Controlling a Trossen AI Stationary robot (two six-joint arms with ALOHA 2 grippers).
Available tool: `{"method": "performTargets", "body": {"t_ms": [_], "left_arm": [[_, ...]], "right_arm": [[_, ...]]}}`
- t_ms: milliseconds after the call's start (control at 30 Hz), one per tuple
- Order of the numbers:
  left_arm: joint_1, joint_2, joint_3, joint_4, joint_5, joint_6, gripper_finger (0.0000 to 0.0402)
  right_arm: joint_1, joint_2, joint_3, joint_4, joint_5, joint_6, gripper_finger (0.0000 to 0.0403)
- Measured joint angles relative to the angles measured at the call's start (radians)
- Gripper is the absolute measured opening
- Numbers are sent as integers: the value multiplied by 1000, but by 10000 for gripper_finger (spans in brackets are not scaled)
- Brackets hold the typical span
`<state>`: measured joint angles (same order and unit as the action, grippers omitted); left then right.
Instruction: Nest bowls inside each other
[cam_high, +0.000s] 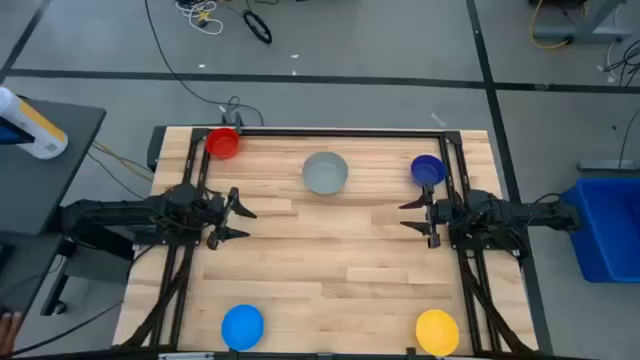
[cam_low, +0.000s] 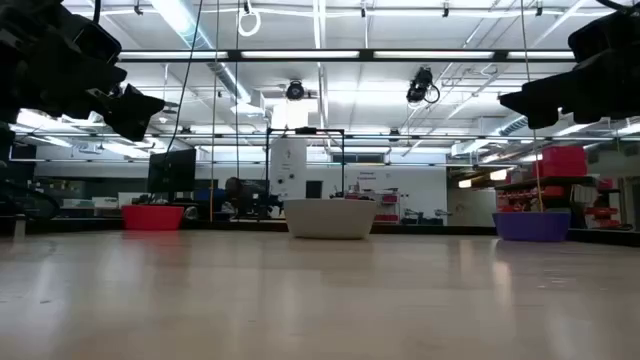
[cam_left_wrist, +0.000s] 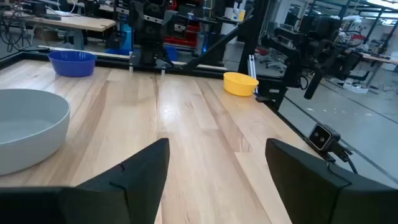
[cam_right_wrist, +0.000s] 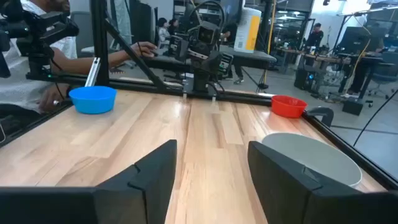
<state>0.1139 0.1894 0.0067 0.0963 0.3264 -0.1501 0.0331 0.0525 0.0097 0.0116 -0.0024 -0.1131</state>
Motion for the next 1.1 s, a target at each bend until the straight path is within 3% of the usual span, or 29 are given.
{"method": "performTargets", "body": {"t_ms": [433,1100], "left_arm": [[0,0,0,0,0,0,274],[0,0,0,0,0,0,274]], "right_arm": [[0,0,0,0,0,0,223],[0,0,0,0,0,0,186]]}}
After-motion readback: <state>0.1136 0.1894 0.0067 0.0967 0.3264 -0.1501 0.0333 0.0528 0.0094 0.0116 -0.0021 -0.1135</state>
